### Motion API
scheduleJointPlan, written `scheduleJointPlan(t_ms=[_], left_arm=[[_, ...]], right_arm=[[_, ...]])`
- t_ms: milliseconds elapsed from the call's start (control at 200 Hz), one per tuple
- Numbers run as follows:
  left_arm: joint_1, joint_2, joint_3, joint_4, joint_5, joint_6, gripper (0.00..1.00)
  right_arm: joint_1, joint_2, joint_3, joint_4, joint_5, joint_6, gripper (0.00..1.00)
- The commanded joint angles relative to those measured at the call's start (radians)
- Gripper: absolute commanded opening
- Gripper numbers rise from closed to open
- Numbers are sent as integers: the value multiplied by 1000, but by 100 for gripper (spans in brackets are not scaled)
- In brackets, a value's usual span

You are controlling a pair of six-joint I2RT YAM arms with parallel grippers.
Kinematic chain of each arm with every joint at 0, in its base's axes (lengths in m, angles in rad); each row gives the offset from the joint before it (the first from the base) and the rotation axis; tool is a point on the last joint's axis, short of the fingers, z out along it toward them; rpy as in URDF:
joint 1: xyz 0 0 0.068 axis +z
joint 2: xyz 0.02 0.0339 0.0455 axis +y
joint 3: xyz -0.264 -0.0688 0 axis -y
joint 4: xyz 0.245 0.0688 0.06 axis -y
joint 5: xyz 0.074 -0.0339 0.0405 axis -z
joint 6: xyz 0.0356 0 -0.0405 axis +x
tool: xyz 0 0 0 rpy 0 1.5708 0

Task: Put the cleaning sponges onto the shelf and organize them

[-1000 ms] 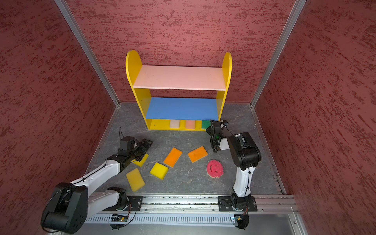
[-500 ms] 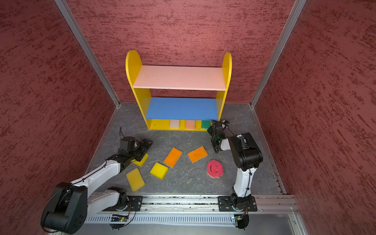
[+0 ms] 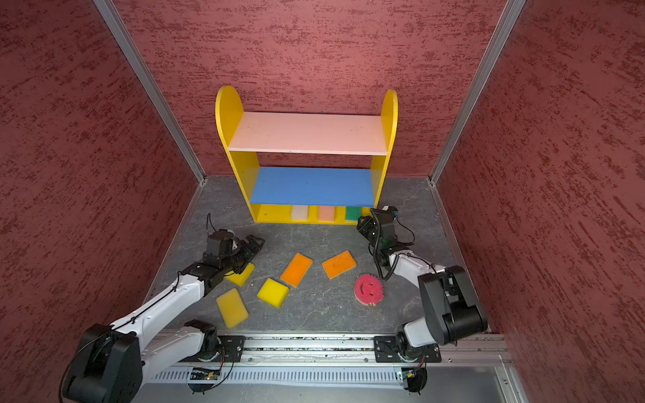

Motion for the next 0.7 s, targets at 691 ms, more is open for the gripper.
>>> scheduleJointPlan(t_ms=[691], left_arm=[[-262, 304, 339, -32, -82, 64, 99]], right_arm=[[321, -391, -370, -310, -20, 83, 55]])
